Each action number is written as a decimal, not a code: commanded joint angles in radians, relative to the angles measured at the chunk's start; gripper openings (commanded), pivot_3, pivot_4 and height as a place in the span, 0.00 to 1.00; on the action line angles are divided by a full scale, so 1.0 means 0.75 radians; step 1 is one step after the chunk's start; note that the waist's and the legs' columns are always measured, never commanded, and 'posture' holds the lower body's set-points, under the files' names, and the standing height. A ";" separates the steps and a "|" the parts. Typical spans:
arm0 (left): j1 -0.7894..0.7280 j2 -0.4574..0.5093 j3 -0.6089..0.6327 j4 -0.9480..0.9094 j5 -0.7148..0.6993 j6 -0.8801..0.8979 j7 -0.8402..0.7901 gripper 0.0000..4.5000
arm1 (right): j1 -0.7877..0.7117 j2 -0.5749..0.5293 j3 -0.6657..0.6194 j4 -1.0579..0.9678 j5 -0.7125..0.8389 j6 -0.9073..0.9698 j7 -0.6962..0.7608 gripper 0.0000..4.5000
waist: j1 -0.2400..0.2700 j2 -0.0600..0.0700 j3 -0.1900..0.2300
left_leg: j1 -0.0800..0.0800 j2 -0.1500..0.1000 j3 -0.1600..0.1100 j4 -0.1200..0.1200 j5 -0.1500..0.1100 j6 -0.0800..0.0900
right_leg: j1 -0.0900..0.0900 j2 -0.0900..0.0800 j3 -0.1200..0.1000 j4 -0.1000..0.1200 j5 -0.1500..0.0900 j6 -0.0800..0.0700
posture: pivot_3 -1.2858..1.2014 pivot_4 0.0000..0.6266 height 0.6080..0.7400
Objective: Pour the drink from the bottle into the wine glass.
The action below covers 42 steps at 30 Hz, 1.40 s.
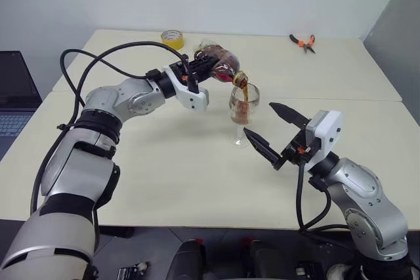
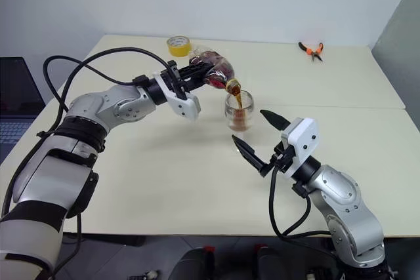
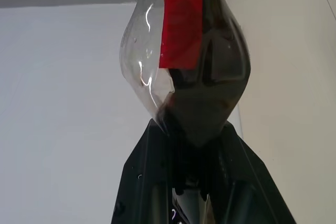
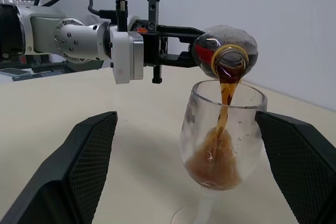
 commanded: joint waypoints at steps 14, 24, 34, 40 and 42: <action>-0.095 0.033 -0.001 0.013 -0.005 0.001 0.063 0.11 | 0.014 -0.008 -0.012 -0.022 -0.002 -0.029 0.002 1.00 | 0.000 0.000 0.000 | 0.000 0.000 0.004 0.000 0.000 0.000 | -0.004 0.000 0.000 0.004 0.000 0.000 | 0.52 0.24 1.00; -0.105 0.042 -0.007 0.022 0.000 0.003 0.070 0.11 | 0.016 -0.015 -0.008 -0.019 -0.004 -0.028 0.010 1.00 | 0.000 0.000 0.000 | 0.000 0.000 0.005 0.000 0.000 0.000 | -0.004 0.000 0.001 0.005 0.000 0.000 | 0.52 0.24 1.00; -0.097 0.039 0.001 0.024 -0.011 -0.004 0.053 0.11 | 0.011 -0.011 -0.008 -0.015 0.002 -0.029 0.012 1.00 | 0.000 0.000 0.000 | 0.000 0.000 0.005 0.001 0.000 0.000 | -0.005 0.000 0.001 0.005 0.000 0.000 | 0.52 0.24 1.00; -0.067 0.018 0.028 0.020 -0.089 -0.016 -0.016 0.11 | 0.002 -0.004 -0.009 -0.015 0.010 -0.024 0.008 1.00 | 0.000 0.000 0.000 | 0.000 0.000 0.005 0.001 0.000 0.000 | -0.005 0.000 0.001 0.005 0.000 0.000 | 0.52 0.24 1.00; -0.046 0.009 0.043 0.013 -0.140 -0.015 -0.055 0.11 | 0.000 -0.002 -0.008 -0.015 0.012 -0.023 0.008 1.00 | 0.000 0.000 0.000 | 0.000 0.000 0.005 0.001 0.000 -0.001 | -0.005 0.000 0.001 0.005 0.000 0.000 | 0.52 0.24 1.00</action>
